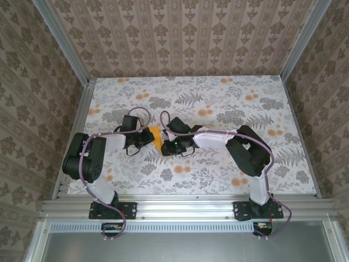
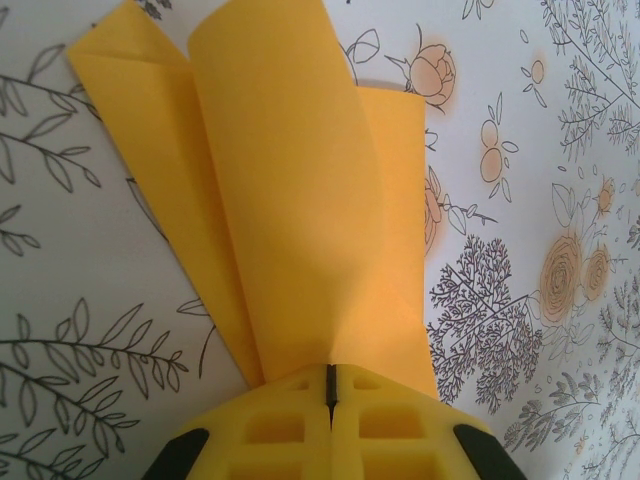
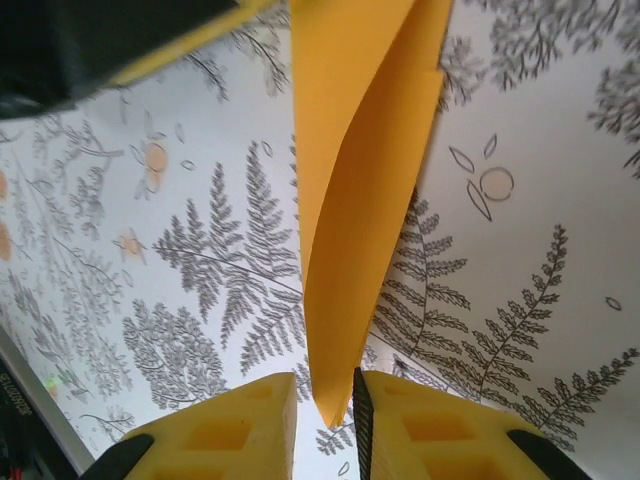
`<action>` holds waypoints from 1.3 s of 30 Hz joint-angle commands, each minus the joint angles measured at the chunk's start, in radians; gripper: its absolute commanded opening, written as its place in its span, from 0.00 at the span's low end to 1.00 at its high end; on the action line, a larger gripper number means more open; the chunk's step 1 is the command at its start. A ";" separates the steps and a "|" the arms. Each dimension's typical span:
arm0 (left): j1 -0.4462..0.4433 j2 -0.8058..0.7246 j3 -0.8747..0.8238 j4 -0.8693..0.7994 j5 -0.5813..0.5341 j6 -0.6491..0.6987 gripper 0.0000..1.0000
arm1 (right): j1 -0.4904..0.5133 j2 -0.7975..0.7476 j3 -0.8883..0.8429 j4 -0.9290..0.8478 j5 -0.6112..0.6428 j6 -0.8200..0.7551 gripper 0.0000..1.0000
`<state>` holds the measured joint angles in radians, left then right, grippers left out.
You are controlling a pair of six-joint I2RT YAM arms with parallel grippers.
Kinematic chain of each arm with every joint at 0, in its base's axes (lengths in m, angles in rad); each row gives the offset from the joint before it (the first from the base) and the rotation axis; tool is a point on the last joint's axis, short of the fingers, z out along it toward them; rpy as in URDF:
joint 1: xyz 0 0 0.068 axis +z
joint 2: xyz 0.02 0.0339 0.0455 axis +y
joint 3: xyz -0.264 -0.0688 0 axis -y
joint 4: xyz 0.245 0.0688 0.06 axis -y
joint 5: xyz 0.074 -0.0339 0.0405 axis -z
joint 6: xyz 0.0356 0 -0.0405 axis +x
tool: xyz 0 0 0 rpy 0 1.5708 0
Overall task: Fold a paper plane with a square sheet of paper (pick it up from the middle)
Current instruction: Fold the wing for the fifth time at the center of the table.
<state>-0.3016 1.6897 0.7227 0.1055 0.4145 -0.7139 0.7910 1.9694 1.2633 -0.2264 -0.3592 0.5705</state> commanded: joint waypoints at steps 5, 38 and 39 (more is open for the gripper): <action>-0.005 0.036 -0.006 -0.069 -0.052 0.004 0.06 | 0.017 0.004 0.056 -0.047 0.058 -0.040 0.26; -0.010 0.042 -0.005 -0.066 -0.054 0.001 0.06 | 0.032 0.098 0.117 -0.120 0.056 -0.046 0.16; -0.009 0.042 -0.005 -0.067 -0.053 0.001 0.06 | 0.032 0.099 0.117 -0.122 0.055 -0.045 0.16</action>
<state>-0.3069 1.6897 0.7227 0.1055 0.4103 -0.7139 0.8162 2.0426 1.3594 -0.3149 -0.3126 0.5438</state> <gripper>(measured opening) 0.064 0.162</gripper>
